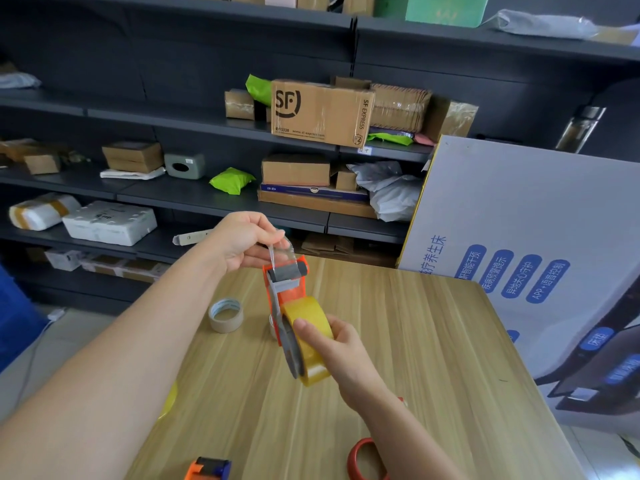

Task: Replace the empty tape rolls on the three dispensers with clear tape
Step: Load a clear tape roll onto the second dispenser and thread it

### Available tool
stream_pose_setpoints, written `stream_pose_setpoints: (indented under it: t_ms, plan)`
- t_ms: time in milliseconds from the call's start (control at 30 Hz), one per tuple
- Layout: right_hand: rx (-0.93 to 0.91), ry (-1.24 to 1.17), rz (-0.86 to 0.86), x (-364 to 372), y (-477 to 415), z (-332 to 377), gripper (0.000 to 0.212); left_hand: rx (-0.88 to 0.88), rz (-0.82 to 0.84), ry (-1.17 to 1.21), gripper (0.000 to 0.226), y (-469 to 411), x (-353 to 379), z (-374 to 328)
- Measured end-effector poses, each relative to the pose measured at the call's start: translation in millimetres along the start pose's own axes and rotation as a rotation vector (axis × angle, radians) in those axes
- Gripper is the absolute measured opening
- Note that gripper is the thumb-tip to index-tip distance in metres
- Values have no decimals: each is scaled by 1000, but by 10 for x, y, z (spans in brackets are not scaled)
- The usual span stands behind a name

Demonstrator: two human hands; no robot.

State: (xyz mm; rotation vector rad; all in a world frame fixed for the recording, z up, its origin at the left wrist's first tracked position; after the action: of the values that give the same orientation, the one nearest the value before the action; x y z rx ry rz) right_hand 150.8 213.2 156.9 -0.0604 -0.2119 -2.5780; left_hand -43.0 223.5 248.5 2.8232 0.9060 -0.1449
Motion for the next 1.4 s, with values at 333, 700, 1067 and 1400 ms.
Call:
stream_pose_setpoints:
  t_ms: [333, 700, 1067, 1400]
  plan:
    - [-9, -10, -60, 25, -9, 38, 22, 30, -57, -56, 14, -17, -45, -17]
    - [-67, -29, 39, 65, 54, -93, 45, 3, -30, -201, 18, 0, 48, 37]
    - [-139, -85, 8, 120, 98, -120, 45, 102, -84, -63, 16, -66, -152, -115]
    - [-7, -41, 246, 139, -12, -181, 40, 116, -136, 45, 16, -70, -150, -138]
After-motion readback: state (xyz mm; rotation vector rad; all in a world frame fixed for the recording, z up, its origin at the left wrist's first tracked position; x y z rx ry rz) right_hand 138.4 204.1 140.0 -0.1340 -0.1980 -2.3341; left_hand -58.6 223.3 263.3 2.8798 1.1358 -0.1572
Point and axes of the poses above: each hand's wrist, its own y-axis away from the middle knuckle, its own x-axis out of the palm, z = x × y, the point moved 4 cm from there along -y, towards the middle knuckle, and after that the axes turned 10 degrees about -z, right-handed, at the moved point
